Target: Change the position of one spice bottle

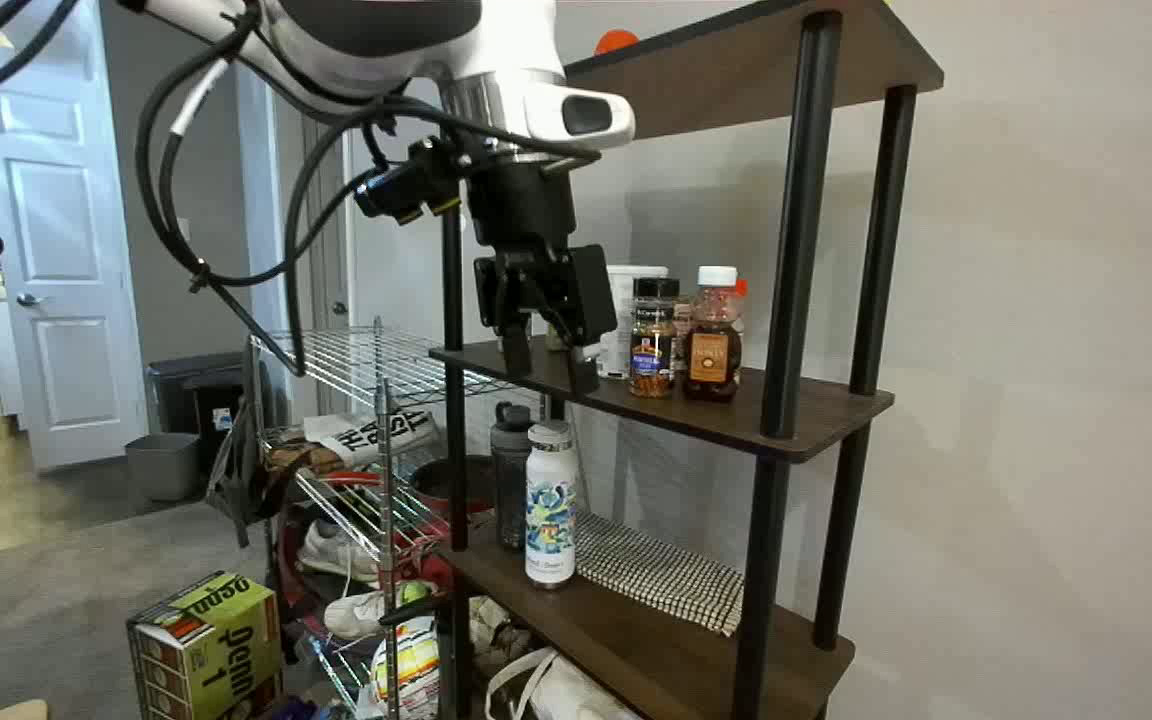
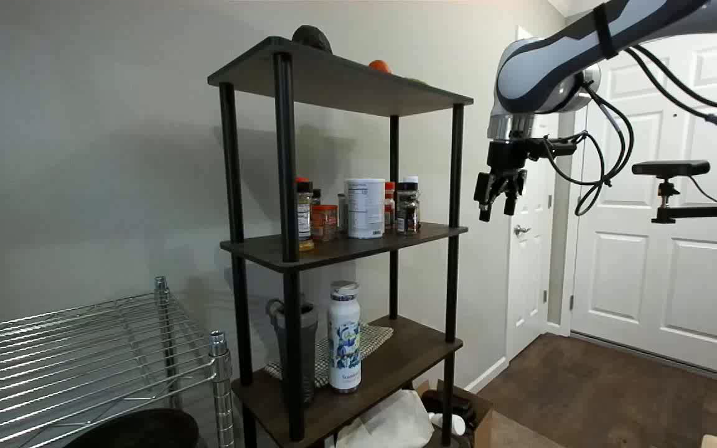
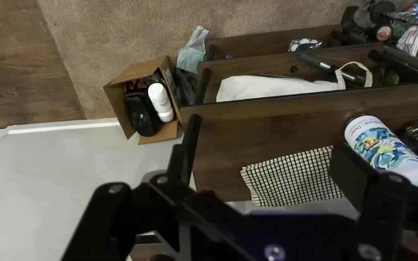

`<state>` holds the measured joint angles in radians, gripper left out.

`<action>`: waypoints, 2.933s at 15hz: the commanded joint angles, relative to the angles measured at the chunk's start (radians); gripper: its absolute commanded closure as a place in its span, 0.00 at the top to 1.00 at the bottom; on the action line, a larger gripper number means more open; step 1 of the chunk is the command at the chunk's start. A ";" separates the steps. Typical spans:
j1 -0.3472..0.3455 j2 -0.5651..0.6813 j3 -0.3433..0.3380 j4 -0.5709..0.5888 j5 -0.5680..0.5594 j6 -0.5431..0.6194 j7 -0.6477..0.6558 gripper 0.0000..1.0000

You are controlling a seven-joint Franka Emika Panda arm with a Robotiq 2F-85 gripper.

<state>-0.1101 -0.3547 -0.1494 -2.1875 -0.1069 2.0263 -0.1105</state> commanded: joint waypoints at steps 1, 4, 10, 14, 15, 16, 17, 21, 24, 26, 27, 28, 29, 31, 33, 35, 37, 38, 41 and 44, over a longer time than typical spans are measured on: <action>-0.004 0.001 0.004 0.002 0.002 -0.002 -0.002 1.00; -0.001 -0.005 0.015 -0.005 -0.007 0.000 0.009 1.00; 0.048 -0.055 0.109 -0.040 -0.021 0.005 0.043 1.00; 0.102 -0.070 0.179 -0.033 -0.016 0.001 0.066 1.00; 0.115 -0.070 0.195 -0.030 -0.017 0.003 0.071 1.00; 0.134 -0.063 0.215 -0.024 -0.018 0.013 0.066 1.00; 0.152 -0.054 0.231 -0.016 -0.013 0.016 0.063 1.00; 0.215 -0.009 0.280 0.007 0.011 0.104 0.067 1.00; 0.232 0.015 0.293 -0.011 0.026 0.288 0.115 1.00; 0.237 0.040 0.290 -0.009 0.029 0.373 0.110 1.00; 0.236 0.054 0.289 -0.009 0.026 0.413 0.107 1.00; 0.239 0.064 0.279 -0.008 0.029 0.451 0.074 1.00; 0.242 0.076 0.273 -0.007 0.035 0.479 0.060 1.00; 0.244 0.094 0.263 -0.006 0.049 0.546 0.045 1.00; 0.250 0.113 0.254 0.002 0.082 0.593 0.045 1.00; 0.258 0.131 0.246 0.012 0.122 0.624 0.030 1.00; 0.273 0.142 0.237 0.022 0.172 0.635 0.003 1.00; 0.283 0.147 0.233 0.027 0.201 0.637 -0.018 1.00; 0.312 0.155 0.228 0.046 0.273 0.641 -0.068 1.00; 0.332 0.163 0.234 0.070 0.313 0.651 -0.093 1.00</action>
<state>0.1989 -0.2091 0.0902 -2.1424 0.1490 2.6474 -0.1410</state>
